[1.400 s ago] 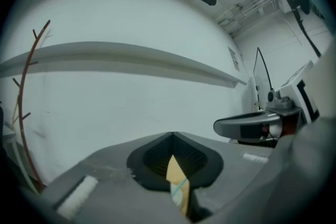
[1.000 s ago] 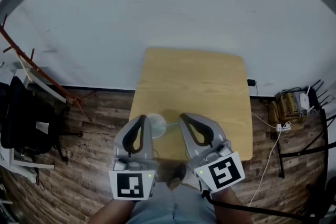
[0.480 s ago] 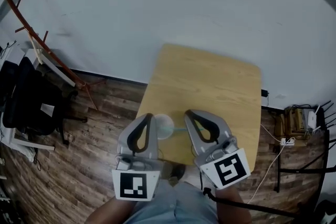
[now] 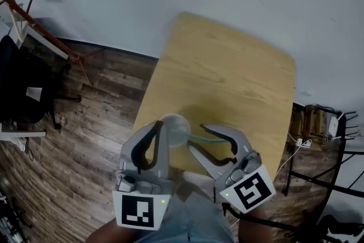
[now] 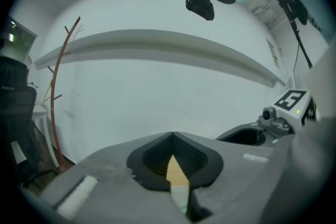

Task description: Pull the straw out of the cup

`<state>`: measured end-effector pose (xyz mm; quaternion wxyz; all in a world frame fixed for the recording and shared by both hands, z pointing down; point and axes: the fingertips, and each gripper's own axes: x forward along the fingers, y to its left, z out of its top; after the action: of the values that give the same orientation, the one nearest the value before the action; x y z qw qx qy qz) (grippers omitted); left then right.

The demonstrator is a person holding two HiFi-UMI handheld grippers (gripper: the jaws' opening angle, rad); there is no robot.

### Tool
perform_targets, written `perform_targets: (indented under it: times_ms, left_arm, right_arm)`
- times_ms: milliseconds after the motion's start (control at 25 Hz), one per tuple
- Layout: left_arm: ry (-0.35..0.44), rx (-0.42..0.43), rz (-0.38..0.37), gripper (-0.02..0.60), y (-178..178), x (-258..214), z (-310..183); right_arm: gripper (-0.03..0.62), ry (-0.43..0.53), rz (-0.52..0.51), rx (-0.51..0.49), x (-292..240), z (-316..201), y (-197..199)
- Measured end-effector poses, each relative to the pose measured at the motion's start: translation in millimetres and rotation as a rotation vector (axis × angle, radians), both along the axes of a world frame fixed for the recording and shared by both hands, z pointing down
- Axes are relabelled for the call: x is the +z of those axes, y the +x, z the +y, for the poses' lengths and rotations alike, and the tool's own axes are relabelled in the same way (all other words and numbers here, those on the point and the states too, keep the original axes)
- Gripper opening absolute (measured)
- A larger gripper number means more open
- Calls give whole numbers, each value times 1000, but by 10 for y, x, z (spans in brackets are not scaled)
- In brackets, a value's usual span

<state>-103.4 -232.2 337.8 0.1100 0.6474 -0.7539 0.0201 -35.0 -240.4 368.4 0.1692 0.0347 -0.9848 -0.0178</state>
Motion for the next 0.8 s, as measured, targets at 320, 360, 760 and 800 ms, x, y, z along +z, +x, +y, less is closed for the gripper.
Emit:
perform_targets:
  times_ms: [320,360,760,800]
  left_arm:
    - [-89,16,78,20,-70,511,-71]
    - [-96,19,86,20,-74,561,-88]
    - [-132,24,126,20,-61,755,-177]
    - [-134,23,127,20,-60,765,-177]
  right_arm:
    - [172,-1,159,-102,640,36,-8]
    - [171,-4,172,-107,696,37,-5]
    - [76,-57,233,-139,991,98,36]
    - [63,-58,236,-142,1010,105,40]
